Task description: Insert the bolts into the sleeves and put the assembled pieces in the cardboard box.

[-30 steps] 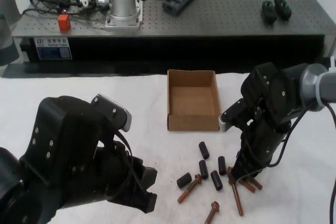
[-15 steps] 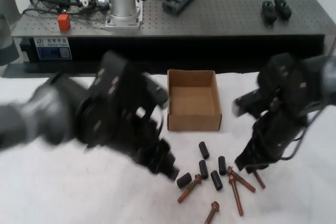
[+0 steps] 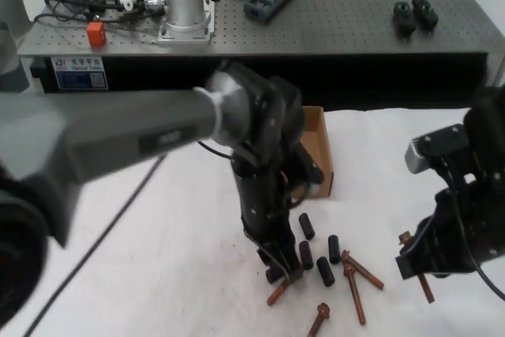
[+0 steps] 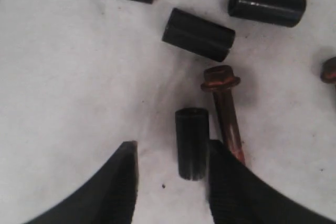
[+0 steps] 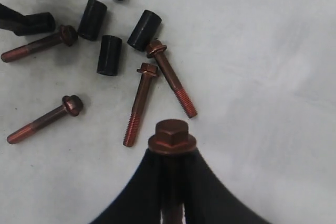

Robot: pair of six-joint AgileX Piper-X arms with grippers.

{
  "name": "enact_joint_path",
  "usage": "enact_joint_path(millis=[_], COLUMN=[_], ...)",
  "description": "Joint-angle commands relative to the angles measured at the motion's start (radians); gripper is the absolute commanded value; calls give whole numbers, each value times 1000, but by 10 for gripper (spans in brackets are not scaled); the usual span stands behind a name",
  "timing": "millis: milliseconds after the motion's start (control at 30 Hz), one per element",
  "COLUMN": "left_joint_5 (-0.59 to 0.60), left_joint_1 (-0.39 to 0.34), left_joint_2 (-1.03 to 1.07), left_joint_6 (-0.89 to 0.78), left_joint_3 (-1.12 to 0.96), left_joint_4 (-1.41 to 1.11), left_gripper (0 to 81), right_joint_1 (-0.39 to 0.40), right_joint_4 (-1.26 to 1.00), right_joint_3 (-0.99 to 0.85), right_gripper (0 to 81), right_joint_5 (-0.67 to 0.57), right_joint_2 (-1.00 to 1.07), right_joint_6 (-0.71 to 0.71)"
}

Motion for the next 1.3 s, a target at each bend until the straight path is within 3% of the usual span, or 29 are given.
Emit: enact_joint_path(millis=[0, 367, 433, 567, 700, 833, 933, 1100, 1267], left_joint_5=[-23, -22, -22, -26, -27, -11, 73, 217, 521], left_joint_1=[-11, -19, -19, -20, -20, 10, 55, 75, 73], left_joint_2=[19, 77, 79, 71, 11, -135, -309, -618, -804], left_joint_6=[15, 10, 10, 12, 4, -111, -233, -382, -505], left_joint_3=[-27, -27, -27, -35, -47, -23, 101, 500, 811], left_joint_4=[17, -10, -30, -12, 6, -21, -158, -601, -1064], left_gripper=[306, 302, 256, 11, 1, 7, 7, 7, 7], right_joint_1=[-6, -6, -6, -6, -6, -3, -3, 51, 152], right_joint_4=[-6, -2, -2, -1, -89, -224, -372, -800, -1132], right_joint_3=[13, 18, 18, 18, 18, 18, 44, 152, 197], right_gripper=[39, 39, 39, 39, 39, 39, 39, 39, 39], right_joint_5=[-16, -16, -16, -16, -148, -272, -335, -367, -367], right_joint_2=[-48, -69, -69, -69, -69, -74, -106, -199, -206], right_joint_6=[10, 10, 10, 21, 108, 218, 332, 616, 789])
